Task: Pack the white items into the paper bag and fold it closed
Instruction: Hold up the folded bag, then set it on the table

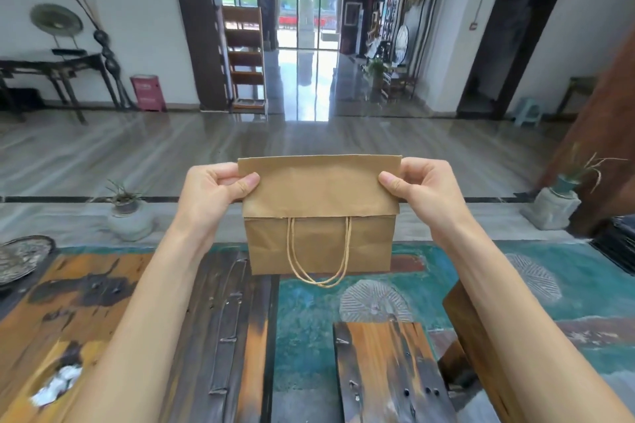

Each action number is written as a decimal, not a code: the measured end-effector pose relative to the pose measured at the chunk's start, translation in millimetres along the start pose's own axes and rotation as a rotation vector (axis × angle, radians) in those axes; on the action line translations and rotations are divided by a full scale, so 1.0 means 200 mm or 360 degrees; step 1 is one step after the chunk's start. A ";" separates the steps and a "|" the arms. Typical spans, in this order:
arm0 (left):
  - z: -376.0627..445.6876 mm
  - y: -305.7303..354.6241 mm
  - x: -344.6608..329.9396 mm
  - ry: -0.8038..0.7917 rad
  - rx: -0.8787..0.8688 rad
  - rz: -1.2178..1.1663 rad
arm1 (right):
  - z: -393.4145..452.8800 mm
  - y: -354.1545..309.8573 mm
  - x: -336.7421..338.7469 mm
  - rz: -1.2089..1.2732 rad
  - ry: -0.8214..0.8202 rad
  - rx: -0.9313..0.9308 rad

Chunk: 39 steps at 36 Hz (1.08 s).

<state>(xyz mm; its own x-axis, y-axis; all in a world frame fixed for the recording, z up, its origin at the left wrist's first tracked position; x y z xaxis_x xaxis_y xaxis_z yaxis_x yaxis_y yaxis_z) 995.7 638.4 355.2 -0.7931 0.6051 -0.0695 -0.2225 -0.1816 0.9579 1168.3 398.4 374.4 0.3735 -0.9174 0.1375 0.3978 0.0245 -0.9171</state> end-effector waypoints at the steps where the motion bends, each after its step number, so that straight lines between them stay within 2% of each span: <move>1: 0.03 -0.03 0.00 0.0016 0.0012 0.0003 | 0.05 0.03 -0.02 -0.0001 -0.0018 -0.0002; 12: 0.39 -0.19 0.21 0.0341 0.0064 0.0077 | 0.55 0.23 -0.54 0.0045 -0.0331 -0.0008; 20: 0.62 -0.34 0.40 0.0730 0.0108 0.0156 | 0.94 0.36 -1.03 0.0115 -0.0653 0.0059; 28: 0.78 -0.48 0.58 0.1160 0.0254 0.0176 | 1.27 0.50 -1.54 0.0248 -0.1098 0.0114; 33: 0.75 -0.50 0.70 0.1418 0.0222 0.0332 | 1.32 0.52 -1.85 0.0279 -0.1384 0.0169; 39: 0.60 -0.53 0.85 0.1695 0.0249 0.0328 | 1.19 0.54 -2.21 0.0301 -0.1658 0.0235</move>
<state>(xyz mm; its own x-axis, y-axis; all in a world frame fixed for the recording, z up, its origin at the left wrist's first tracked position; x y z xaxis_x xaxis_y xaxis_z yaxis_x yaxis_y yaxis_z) 952.7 852.4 275.7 -0.9070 -0.4194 -0.0369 -0.0145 -0.0565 0.9983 1246.7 901.6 303.1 0.9438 -0.1038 0.3138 0.3300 0.2429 -0.9122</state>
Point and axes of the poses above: each hand's wrist, its own z-axis towards the middle knuckle, its own x-axis out of the back of the hand, y = z × x, the point moved 1 cm from there along z, towards the middle knuckle, and after that the axes turned 11 degrees about y, right-handed, at the moved point
